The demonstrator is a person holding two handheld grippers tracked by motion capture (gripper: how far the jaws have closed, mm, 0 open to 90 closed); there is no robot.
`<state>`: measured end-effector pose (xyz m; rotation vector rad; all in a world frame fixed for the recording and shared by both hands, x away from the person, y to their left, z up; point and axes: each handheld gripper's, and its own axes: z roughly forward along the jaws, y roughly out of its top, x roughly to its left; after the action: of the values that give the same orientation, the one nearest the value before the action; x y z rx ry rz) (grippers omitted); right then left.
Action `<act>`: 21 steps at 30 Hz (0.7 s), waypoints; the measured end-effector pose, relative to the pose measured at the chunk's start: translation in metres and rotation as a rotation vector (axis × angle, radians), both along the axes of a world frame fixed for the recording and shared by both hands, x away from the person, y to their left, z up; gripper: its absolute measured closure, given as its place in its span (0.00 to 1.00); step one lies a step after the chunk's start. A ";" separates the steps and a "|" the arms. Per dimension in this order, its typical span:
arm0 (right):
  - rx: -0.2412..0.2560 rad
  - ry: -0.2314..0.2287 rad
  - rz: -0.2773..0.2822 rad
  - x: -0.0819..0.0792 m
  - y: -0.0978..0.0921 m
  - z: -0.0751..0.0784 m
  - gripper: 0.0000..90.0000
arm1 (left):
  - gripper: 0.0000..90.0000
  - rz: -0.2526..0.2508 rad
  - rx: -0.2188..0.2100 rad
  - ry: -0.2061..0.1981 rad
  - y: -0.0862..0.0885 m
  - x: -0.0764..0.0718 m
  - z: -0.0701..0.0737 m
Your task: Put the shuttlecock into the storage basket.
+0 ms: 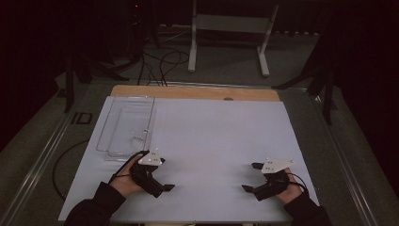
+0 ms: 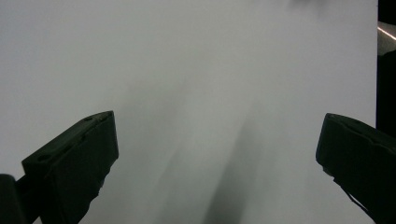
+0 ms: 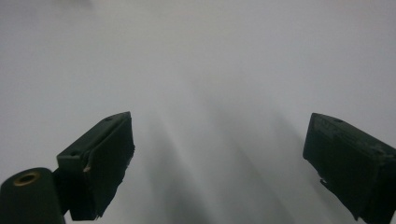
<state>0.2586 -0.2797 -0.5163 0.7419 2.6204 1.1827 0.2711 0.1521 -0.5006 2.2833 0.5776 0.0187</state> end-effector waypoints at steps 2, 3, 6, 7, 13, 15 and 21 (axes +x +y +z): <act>0.001 0.002 0.000 0.000 0.000 0.000 0.10 | 0.00 0.019 0.004 -0.013 0.004 -0.003 0.000; 0.000 0.001 -0.001 0.000 0.000 0.000 0.10 | 0.00 0.028 0.001 -0.016 0.006 -0.004 0.000; 0.001 0.002 -0.002 0.000 0.000 0.000 0.10 | 0.00 0.040 -0.014 -0.013 0.013 -0.006 -0.002; -0.003 0.002 -0.002 0.000 0.000 0.000 0.10 | 0.00 0.047 -0.020 -0.014 0.014 -0.006 -0.003; 0.002 0.001 -0.004 -0.001 0.000 0.000 0.10 | 0.00 0.058 -0.034 -0.011 0.024 -0.011 -0.011; 0.000 0.002 -0.006 -0.001 -0.001 0.000 0.10 | 0.00 0.078 -0.039 -0.010 0.031 -0.014 -0.014; -0.004 -0.003 -0.004 -0.001 -0.001 -0.001 0.10 | 0.00 0.097 -0.050 -0.023 0.042 -0.018 -0.016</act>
<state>0.2580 -0.2805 -0.5168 0.7434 2.6172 1.1757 0.2532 0.1942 -0.5170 2.2021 0.6695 0.0771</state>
